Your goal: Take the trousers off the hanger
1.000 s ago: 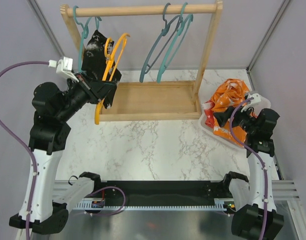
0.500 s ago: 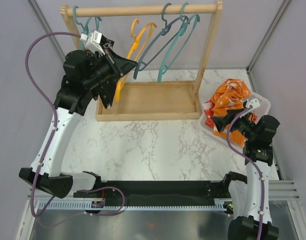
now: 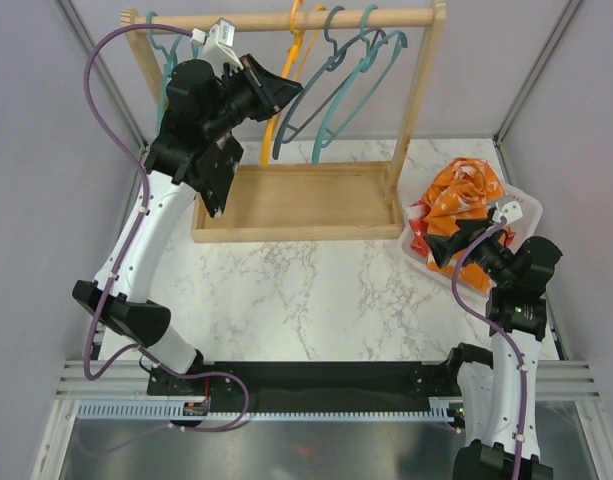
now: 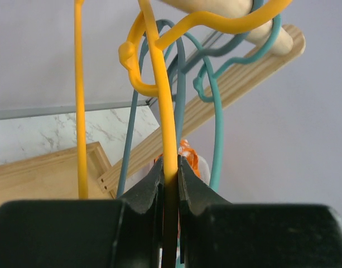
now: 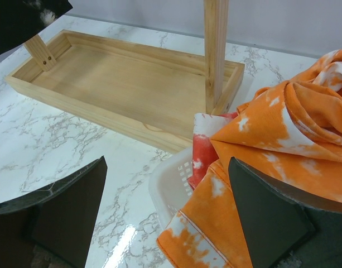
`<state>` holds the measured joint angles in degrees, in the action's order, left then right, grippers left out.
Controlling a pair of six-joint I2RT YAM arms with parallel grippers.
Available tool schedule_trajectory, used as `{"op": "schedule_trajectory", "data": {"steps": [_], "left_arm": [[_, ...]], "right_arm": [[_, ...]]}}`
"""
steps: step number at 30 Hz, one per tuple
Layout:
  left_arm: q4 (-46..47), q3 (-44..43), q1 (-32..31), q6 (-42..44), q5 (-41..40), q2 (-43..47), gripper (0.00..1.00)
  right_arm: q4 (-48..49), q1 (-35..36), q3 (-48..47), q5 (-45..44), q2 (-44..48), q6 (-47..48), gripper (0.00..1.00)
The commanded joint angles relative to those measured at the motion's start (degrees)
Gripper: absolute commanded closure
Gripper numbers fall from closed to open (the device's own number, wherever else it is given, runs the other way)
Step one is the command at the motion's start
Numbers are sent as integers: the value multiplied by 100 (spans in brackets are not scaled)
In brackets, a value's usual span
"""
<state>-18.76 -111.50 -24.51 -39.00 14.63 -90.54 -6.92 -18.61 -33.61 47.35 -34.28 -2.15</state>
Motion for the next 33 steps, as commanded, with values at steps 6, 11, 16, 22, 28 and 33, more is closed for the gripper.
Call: {"op": "schedule_trajectory", "data": {"steps": [6, 11, 16, 22, 28, 33], "left_arm": [[119, -891, -27, 51, -250, -499, 98], [40, -707, -36, 42, -277, -535, 98], [22, -426, -36, 94, -312, -394, 88], [-197, -197, -27, 384, -399, 18, 52], [-636, -65, -27, 832, -452, 580, 28], [-1251, -12, -19, 1377, -821, 1117, 22]], "right_arm": [[252, -20, 38, 160, 141, -4, 2], [305, -20, 82, 169, 176, -40, 2], [314, -20, 82, 178, 194, -57, 2], [331, -20, 91, 178, 211, -66, 2], [349, -20, 109, 187, 229, -84, 2], [367, -20, 117, 187, 264, -92, 2]]}}
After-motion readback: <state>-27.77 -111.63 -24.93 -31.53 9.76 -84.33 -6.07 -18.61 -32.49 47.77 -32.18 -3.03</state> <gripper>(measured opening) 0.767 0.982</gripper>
